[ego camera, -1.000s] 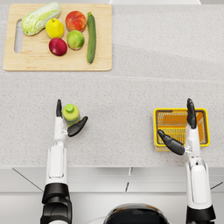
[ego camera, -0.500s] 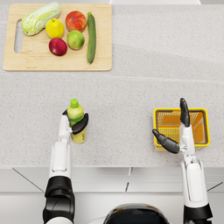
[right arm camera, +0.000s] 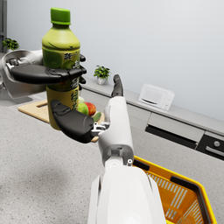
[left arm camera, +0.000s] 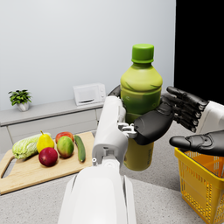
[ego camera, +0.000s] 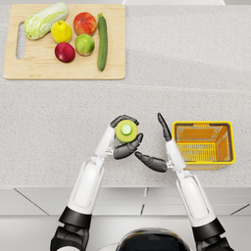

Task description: Pick up the green tea and place it into the yellow basket

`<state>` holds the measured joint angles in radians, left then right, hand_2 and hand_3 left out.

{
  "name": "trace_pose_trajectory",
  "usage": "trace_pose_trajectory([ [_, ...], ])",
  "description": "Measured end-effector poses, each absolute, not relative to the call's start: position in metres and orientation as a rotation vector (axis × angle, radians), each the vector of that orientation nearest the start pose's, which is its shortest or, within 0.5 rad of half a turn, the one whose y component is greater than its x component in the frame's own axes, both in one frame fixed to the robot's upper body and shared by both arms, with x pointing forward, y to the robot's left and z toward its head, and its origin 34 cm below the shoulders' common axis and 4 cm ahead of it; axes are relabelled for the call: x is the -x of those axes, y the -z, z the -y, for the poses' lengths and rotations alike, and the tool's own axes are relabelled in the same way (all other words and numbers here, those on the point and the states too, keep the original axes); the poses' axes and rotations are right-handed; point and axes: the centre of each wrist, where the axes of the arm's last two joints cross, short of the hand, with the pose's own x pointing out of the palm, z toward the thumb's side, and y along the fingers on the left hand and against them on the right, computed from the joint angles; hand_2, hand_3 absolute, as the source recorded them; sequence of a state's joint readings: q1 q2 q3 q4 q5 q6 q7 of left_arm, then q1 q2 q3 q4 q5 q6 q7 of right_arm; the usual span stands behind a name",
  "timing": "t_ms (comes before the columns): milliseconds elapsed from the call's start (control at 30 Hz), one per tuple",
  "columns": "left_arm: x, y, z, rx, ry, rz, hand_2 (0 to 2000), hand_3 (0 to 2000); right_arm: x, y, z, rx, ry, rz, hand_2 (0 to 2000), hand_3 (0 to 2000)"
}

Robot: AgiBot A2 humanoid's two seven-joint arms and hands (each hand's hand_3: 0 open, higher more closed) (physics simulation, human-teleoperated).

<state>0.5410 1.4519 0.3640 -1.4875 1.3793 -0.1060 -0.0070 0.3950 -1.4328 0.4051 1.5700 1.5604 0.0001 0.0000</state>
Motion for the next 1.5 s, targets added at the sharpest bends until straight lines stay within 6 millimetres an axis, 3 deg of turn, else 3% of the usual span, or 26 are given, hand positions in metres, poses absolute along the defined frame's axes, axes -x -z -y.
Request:
trace_pose_trajectory([
  [167,-0.293,-0.236,-0.086,-0.435,2.123,0.331,2000,2000,-0.292,-0.194,0.094,0.462,-1.953,0.116,0,0],
  [300,-0.281,-0.236,-0.086,-0.488,2.108,0.301,2000,2000,-0.302,-0.196,0.102,0.482,-2.075,0.078,0,0],
  [333,-0.277,-0.236,-0.086,-0.504,2.106,0.292,2000,2000,-0.303,-0.196,0.104,0.486,-2.105,0.067,1361,327],
  [367,-0.275,-0.235,-0.089,-0.520,2.105,0.280,2000,2000,-0.307,-0.198,0.111,0.505,-2.242,0.020,2000,653],
  [500,-0.272,-0.233,-0.093,-0.573,2.143,0.238,2000,2000,-0.311,-0.198,0.117,0.534,-2.334,-0.051,2000,1960],
  [533,-0.273,-0.233,-0.093,-0.584,2.161,0.227,639,1673,-0.310,-0.197,0.115,0.533,-2.315,-0.054,2000,2000],
  [567,-0.273,-0.233,-0.092,-0.584,2.149,0.224,0,1347,-0.309,-0.196,0.114,0.532,-2.296,-0.061,2000,2000],
  [700,-0.278,-0.229,-0.092,-0.585,2.131,0.198,0,40,-0.309,-0.196,0.113,0.535,-2.285,-0.095,2000,2000],
  [833,-0.285,-0.230,-0.109,-0.553,2.053,0.205,0,0,-0.313,-0.228,0.117,0.563,-2.000,0.128,2000,2000],
  [933,-0.286,-0.241,-0.144,-0.546,1.923,0.256,0,0,-0.318,-0.249,0.152,0.548,-1.785,0.244,2000,2000],
  [1033,-0.280,-0.246,-0.170,-0.547,1.832,0.281,0,0,-0.320,-0.255,0.194,0.510,-1.638,0.285,2000,2000],
  [1233,-0.280,-0.248,-0.207,-0.519,1.691,0.294,0,0,-0.308,-0.239,0.237,0.420,-1.473,0.285,2000,2000],
  [1433,-0.282,-0.242,-0.215,-0.486,1.655,0.286,0,0,-0.305,-0.203,0.251,0.077,-1.471,-0.002,2000,2000],
  [1467,-0.282,-0.241,-0.216,-0.482,1.653,0.286,0,0,-0.306,-0.197,0.252,0.050,-1.481,-0.029,639,1673],
  [1500,-0.282,-0.241,-0.216,-0.479,1.651,0.287,0,0,-0.306,-0.194,0.253,0.027,-1.495,-0.055,0,1347],
])
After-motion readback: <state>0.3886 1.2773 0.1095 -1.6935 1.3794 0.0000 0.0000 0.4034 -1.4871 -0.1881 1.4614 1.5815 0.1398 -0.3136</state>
